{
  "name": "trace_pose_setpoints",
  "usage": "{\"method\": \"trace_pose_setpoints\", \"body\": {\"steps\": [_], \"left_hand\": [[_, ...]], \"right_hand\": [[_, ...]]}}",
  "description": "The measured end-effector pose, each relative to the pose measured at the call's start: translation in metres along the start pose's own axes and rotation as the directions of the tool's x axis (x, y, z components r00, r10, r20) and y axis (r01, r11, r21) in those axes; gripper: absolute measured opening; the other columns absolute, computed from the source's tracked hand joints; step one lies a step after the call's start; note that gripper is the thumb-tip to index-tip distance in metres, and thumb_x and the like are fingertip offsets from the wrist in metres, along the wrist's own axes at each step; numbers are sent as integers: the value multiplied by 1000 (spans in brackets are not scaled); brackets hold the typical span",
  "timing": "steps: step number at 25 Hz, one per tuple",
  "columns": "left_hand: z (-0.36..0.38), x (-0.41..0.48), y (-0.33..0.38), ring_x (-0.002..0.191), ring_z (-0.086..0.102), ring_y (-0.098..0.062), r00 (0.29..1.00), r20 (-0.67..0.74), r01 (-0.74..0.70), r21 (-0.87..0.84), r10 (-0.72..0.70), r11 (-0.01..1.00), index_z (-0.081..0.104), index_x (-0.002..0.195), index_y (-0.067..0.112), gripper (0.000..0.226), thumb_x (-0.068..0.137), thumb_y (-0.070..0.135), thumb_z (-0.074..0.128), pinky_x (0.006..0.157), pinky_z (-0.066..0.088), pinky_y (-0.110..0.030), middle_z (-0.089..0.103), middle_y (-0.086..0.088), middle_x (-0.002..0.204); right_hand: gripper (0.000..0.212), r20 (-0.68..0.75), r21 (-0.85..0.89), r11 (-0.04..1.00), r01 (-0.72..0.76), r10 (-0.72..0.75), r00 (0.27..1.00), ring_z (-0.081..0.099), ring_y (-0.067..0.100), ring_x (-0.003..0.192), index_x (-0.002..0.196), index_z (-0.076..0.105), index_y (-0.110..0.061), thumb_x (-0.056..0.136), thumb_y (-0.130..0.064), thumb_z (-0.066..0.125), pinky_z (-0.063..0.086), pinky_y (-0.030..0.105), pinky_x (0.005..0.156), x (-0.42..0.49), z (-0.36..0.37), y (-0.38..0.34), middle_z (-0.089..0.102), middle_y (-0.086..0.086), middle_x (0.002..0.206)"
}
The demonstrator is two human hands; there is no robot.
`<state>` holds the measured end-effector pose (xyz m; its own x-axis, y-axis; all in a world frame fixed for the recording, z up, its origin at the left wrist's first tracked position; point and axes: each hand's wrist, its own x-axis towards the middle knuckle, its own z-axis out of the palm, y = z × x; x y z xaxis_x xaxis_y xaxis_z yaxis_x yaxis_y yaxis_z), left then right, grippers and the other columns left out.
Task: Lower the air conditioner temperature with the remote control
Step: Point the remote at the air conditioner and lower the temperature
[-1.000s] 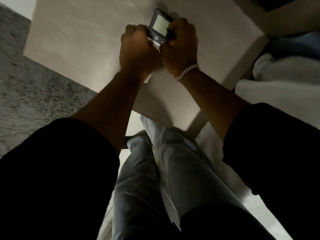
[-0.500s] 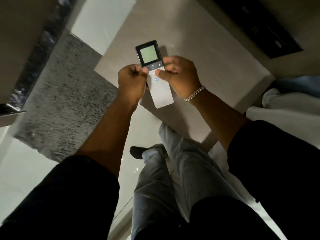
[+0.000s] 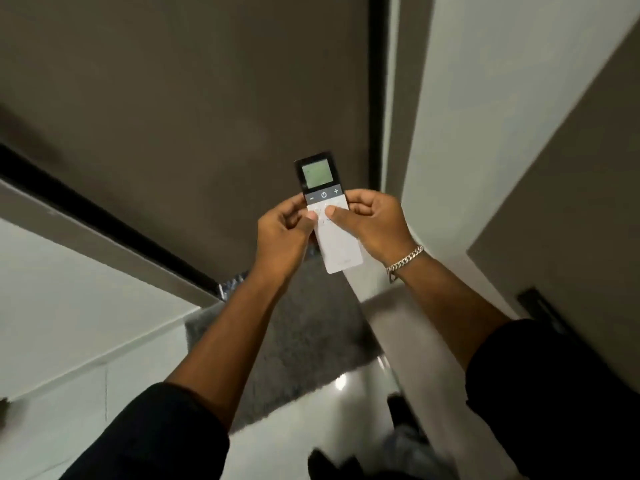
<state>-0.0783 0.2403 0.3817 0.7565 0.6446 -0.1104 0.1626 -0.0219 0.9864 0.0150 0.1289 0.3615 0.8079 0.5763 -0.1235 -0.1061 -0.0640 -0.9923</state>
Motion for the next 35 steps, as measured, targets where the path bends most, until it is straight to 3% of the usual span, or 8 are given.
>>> {"method": "trace_pose_setpoints", "body": {"steps": [4,10,17,21,24,28,32,35], "left_hand": [[-72,-2,132,97,69,-21,954,-126,-271,19,271,962,57,122,4,33,89,1,53,81,59,-34,70,-13,111],[-140,-38,310,89,71,-16,781,-157,-600,84,605,796,59,116,7,28,89,1,54,75,60,-29,71,-7,102],[-184,-90,443,83,73,-10,515,-125,-840,122,848,528,63,93,25,21,90,6,54,65,59,-22,74,9,86],[-199,-114,493,84,73,-11,414,-125,-881,194,901,432,63,93,26,20,90,8,56,65,59,-23,73,7,90],[-205,-127,518,86,73,-13,337,-145,-906,219,930,363,63,95,25,19,89,9,56,67,60,-24,73,2,95],[-203,-139,534,81,73,-10,264,-149,-927,233,953,294,64,91,27,21,89,7,57,62,58,-21,73,3,91],[-205,-148,539,79,73,-7,262,-138,-932,222,955,288,63,92,27,21,88,7,58,59,56,-17,73,5,88],[-210,-153,538,87,73,-13,300,-127,-926,199,945,321,63,108,18,23,87,10,60,65,58,-21,74,1,97]], "right_hand": [[17,151,42,963,266,-270,951,72,4,63,98,71,-4,82,-6,75,60,18,60,17,57,-139,75,15,93],[28,237,169,794,584,-608,758,74,22,83,106,69,0,81,-11,76,62,28,70,8,105,-328,76,17,101],[37,247,278,578,767,-815,524,77,21,90,110,68,-4,80,-21,78,63,30,72,-32,129,-480,78,10,103],[34,241,314,494,811,-867,435,77,22,89,108,68,-6,80,-22,78,63,38,77,-57,138,-533,79,10,100],[34,210,349,424,836,-905,371,77,20,86,105,68,-8,78,-26,80,62,31,68,-73,143,-560,79,9,98],[36,173,376,398,837,-917,359,77,22,83,108,66,-7,79,-27,78,59,27,61,-87,146,-575,77,11,98],[36,164,388,386,837,-922,350,77,21,84,109,66,-8,80,-26,77,60,28,63,-97,142,-576,77,11,99],[30,181,412,371,832,-928,324,78,20,85,103,69,-11,77,-24,79,62,29,66,-106,137,-575,79,7,96]]}}
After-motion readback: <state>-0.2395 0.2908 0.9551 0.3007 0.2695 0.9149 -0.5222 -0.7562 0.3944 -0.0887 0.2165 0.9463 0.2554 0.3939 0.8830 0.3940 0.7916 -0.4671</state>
